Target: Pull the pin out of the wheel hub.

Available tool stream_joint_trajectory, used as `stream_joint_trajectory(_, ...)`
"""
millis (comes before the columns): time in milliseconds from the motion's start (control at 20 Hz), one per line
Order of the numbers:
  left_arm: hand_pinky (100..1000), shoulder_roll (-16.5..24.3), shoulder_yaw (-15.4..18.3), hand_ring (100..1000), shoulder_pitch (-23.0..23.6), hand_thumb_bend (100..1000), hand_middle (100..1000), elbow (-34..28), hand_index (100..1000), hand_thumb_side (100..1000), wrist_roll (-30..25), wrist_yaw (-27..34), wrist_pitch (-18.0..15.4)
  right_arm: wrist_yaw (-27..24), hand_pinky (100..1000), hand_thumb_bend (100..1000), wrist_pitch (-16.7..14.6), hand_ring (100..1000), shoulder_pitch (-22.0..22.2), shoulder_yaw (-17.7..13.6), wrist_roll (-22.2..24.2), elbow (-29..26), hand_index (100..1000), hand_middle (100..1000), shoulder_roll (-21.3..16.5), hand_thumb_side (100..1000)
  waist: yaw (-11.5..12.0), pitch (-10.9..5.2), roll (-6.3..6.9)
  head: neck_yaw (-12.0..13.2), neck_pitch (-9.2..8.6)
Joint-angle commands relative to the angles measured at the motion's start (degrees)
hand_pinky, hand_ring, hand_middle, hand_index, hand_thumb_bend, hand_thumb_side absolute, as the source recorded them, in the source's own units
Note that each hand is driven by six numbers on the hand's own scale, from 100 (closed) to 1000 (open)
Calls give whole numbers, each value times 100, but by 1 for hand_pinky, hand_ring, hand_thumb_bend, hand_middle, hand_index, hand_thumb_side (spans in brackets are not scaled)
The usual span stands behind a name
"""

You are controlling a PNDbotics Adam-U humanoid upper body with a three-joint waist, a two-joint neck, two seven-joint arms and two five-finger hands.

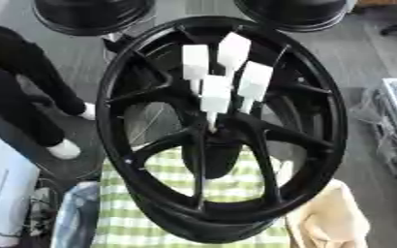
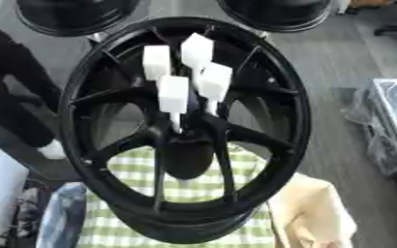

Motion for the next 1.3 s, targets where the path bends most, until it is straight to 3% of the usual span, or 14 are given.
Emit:
stream_joint_trajectory(50, 797, 185, -10, 796, -1, 292, 718, -45, 759, 732, -38, 11, -1, 489, 866, 100, 87, 792, -342, 293, 719, -93, 866, 778, -192, 620, 5, -115, -5, -34, 32)
stream_joint_trajectory(150, 798, 187, -17, 797, 4, 292, 718, -40, 759, 733, -47, 13, -1, 837, 850, 100, 66, 781, -524, 413, 1167, -93, 857, 761, -139, 612, 5, -112, -13, -40, 32)
stream_joint_trajectory(250, 798, 185, -16, 797, 8, 292, 719, -37, 758, 734, -47, 17, -1, 1155, 840, 100, 44, 768, -655, 484, 1515, -93, 849, 749, -55, 662, 5, -105, -13, -41, 32)
stream_joint_trajectory(500, 798, 190, -20, 798, 6, 291, 719, -33, 758, 736, -48, 29, -4, 1779, 823, 100, 138, 735, -767, 741, 2133, -93, 826, 710, 93, 708, 2, -83, -8, -25, 32)
stream_joint_trajectory(750, 798, 179, -31, 799, -7, 288, 719, -33, 757, 738, -61, 35, -2, 2212, 820, 100, 352, 706, -670, 977, 2449, -93, 825, 685, 250, 698, 7, -47, 1, 3, 32)
stream_joint_trajectory(1000, 799, 170, -36, 801, -22, 287, 719, -36, 756, 740, -66, 42, 1, 2470, 830, 100, 579, 736, -561, 1158, 2615, -93, 828, 704, 393, 696, 8, -15, 10, 10, 32)
stream_joint_trajectory(1300, 799, 164, -47, 802, -49, 284, 719, -42, 754, 742, -81, 45, 3, 2767, 831, 100, 668, 740, -459, 1311, 2809, -93, 816, 698, 469, 671, 3, 21, 17, 29, 32)
